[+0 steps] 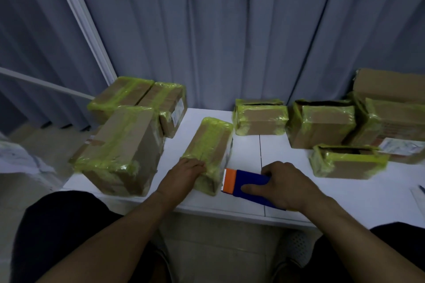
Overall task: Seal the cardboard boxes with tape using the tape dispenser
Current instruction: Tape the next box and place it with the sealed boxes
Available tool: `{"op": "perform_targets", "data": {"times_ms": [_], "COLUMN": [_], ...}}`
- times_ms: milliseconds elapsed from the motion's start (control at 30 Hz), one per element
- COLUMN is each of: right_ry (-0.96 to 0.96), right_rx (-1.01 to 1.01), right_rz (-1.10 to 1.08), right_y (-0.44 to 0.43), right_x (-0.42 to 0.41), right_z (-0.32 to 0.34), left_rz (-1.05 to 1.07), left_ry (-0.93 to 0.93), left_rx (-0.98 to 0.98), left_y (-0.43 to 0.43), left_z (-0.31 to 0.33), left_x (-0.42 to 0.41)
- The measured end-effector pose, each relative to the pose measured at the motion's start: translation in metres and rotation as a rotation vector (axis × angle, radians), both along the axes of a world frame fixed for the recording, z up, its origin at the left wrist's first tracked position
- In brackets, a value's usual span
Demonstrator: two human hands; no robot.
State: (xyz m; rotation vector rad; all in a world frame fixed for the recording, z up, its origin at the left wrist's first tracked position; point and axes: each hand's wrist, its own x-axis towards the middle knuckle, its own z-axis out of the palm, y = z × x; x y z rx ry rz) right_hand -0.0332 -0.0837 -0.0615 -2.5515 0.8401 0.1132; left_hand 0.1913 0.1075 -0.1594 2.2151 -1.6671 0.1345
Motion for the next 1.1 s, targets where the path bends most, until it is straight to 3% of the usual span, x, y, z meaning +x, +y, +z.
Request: {"op": "perform_targets", "data": {"times_ms": [133, 300, 433, 533, 667, 1100], "right_ry": [0.02, 0.054, 0.074, 0.104, 0.149, 0.191], "right_rx": [0.003, -0.06, -0.079, -0.098, -0.127, -0.12], "right_rz": [-0.028, -0.028, -0.03, -0.033, -0.039, -0.081], "right_y": [-0.005, -0.006, -0.005, -0.003, 0.003, 0.023], "right_x": [-0.007, -0.005, -0.005, 0.002, 0.018, 0.042], "right_z": [-0.002, -0.011, -0.019, -0.026, -0.036, -0.046], "left_rz": [0.006, 0.035, 0.067, 0.142, 0.217, 0.342], "left_ry": [-0.003, -0.061, 0.101, 0.081, 0.237, 0.275], "left_rx": [-0.024, 0.092, 0.132, 0.211, 0.151, -0.094], "left_y": [0.009, 0.003, -0.001, -0.003, -0.008, -0.019], "left_z": [0.005, 0.006, 0.001, 0.007, 0.004, 0.005], "left_x": [-0.007, -0.013, -0.017, -0.02, -0.023, -0.04]}}
